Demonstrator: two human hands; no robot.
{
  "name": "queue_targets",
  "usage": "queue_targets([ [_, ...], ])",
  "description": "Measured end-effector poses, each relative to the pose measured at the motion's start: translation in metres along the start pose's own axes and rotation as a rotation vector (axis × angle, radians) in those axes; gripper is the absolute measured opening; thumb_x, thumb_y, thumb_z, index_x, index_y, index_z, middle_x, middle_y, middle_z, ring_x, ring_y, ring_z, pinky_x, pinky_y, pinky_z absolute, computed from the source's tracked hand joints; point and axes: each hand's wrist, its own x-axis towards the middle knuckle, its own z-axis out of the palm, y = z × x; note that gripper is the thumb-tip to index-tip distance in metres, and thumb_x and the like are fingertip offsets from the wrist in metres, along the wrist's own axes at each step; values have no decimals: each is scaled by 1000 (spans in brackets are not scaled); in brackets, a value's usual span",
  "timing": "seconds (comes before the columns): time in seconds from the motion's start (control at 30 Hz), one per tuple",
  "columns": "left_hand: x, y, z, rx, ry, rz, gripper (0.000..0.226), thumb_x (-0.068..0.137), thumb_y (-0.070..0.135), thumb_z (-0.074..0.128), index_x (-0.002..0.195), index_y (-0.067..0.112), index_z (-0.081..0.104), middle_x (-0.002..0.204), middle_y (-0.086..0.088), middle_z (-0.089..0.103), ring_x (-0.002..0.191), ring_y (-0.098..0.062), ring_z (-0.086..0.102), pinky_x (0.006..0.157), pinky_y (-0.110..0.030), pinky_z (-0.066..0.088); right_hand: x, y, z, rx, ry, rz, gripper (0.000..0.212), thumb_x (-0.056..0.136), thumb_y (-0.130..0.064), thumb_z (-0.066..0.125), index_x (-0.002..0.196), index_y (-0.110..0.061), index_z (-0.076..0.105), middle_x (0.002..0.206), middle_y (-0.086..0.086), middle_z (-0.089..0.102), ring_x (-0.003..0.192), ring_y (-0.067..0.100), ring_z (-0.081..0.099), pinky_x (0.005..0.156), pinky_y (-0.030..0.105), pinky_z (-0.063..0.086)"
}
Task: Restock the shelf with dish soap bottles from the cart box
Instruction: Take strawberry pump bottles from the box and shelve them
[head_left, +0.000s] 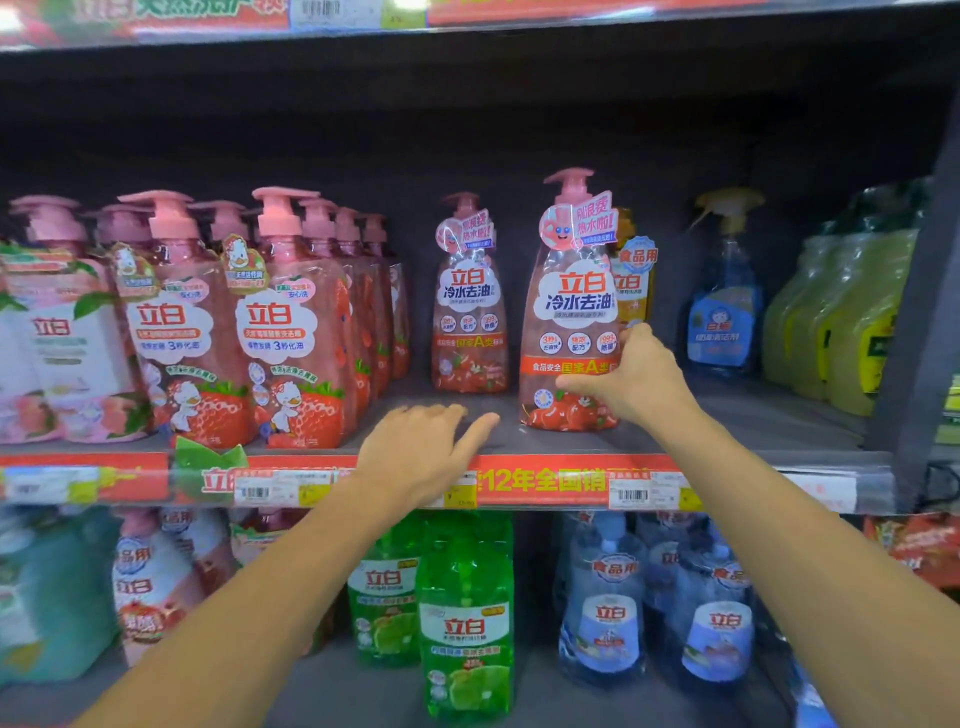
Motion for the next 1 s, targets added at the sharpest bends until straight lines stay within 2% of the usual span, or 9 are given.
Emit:
queue_targets([
  [0.13, 5, -2, 3, 46, 42, 41, 93, 78, 83, -3, 100, 25, 67, 101, 0, 70, 94, -23, 63, 80, -36, 42, 12, -6, 1, -27, -14, 21, 82, 70, -44, 88, 129, -9, 43, 134, 11, 57, 121, 31, 59, 96, 43, 50],
  [0.3, 0, 2, 7, 88, 80, 44, 91, 77, 82, -2, 88, 23, 66, 94, 0, 69, 90, -24, 63, 74, -35, 37, 28, 1, 23, 7, 4, 72, 83, 73, -42, 87, 134, -8, 41, 139, 12, 56, 127, 33, 56, 100, 46, 48],
  [0.6, 2, 1, 11, 145, 139, 44, 93, 80, 80, -3, 93, 23, 70, 92, 1, 71, 85, -23, 64, 83, -35, 39, 66, 7, 50, -30, -25, 122, 85, 74, -42, 86, 138, -7, 44, 136, 15, 58, 124, 36, 57, 99, 44, 49],
  [0.87, 3, 2, 12, 154, 174, 32, 98, 79, 80, -5, 96, 22, 72, 94, 1, 72, 84, -22, 65, 84, -34, 40, 85, 17, 55, -86, -41, 97, 92, 75, -43, 85, 144, -13, 32, 140, 15, 53, 128, 38, 52, 103, 50, 45],
  [1.0, 6, 2, 12, 173, 175, 21, 98, 80, 80, -4, 93, 21, 73, 90, 1, 72, 83, -23, 65, 83, -35, 39, 81, 17, 50, -289, -128, 74, 90, 76, -51, 81, 143, -11, 35, 136, 17, 56, 122, 39, 56, 100, 48, 49],
])
